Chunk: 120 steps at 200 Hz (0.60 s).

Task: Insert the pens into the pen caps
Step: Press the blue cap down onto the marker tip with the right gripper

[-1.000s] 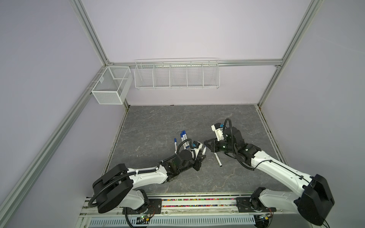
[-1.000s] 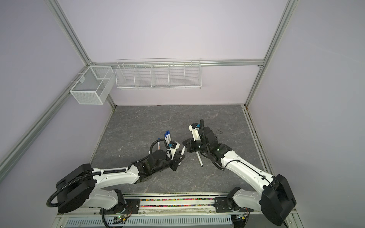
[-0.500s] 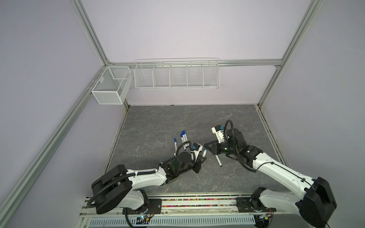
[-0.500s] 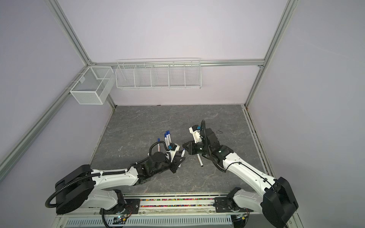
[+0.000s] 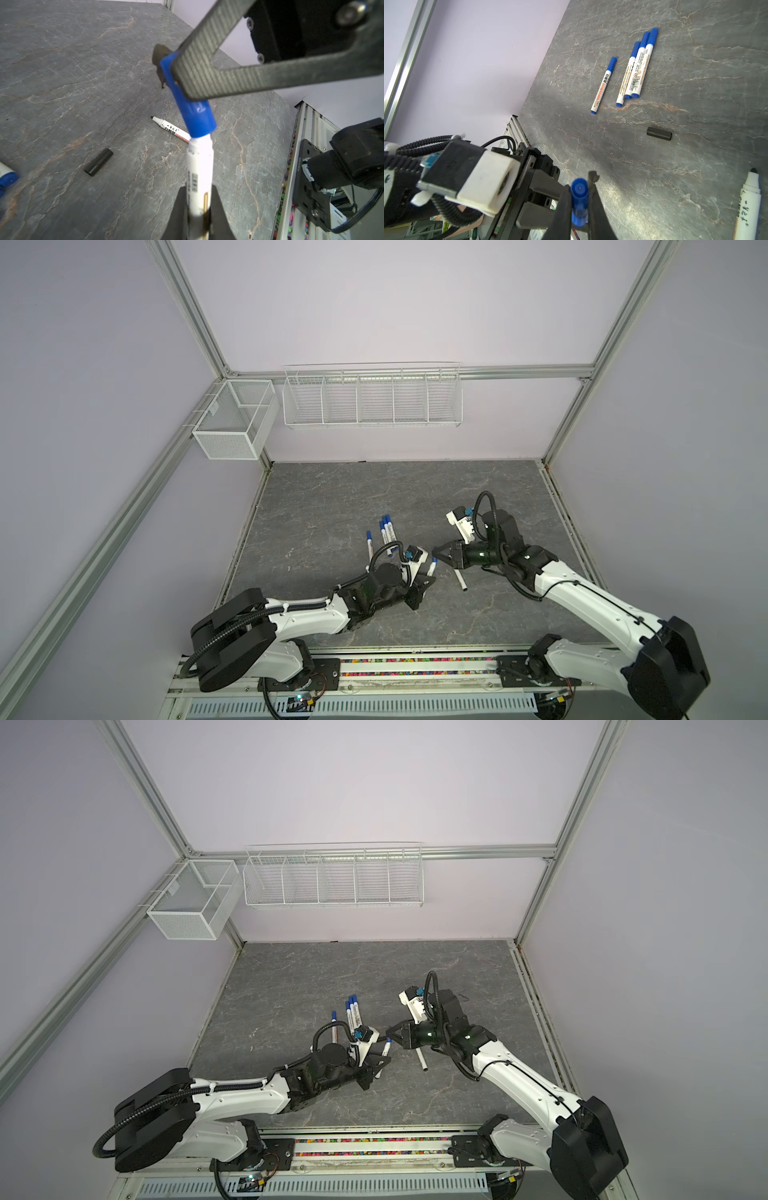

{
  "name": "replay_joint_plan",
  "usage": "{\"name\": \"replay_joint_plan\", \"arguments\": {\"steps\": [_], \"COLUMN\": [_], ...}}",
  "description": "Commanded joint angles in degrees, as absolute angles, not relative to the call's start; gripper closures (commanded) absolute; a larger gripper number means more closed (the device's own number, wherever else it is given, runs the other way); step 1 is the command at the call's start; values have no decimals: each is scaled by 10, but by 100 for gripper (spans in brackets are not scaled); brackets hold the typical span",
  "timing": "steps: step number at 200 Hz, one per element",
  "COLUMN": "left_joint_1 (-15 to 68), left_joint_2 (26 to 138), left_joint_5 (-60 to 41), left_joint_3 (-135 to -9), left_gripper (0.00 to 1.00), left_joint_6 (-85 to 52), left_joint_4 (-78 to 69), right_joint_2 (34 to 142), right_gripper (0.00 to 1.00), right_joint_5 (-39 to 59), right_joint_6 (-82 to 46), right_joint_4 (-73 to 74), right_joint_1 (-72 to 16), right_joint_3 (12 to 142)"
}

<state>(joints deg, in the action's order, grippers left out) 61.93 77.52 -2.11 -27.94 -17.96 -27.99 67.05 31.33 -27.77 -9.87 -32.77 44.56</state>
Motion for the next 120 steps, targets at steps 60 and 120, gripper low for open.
{"name": "replay_joint_plan", "arguments": {"steps": [60,120], "left_joint_1": [600,599], "left_joint_2": [776,776], "left_joint_5": [43,37], "left_joint_3": [-286,-288], "left_gripper": [100,100], "left_joint_6": [-193,-181], "left_joint_4": [-301,-302], "right_joint_2": [650,652], "right_gripper": [91,92], "right_joint_5": [442,459], "right_joint_6": [-246,-225], "right_joint_4": [-212,-234], "right_joint_1": [-343,-351], "right_joint_3": [416,421]}}
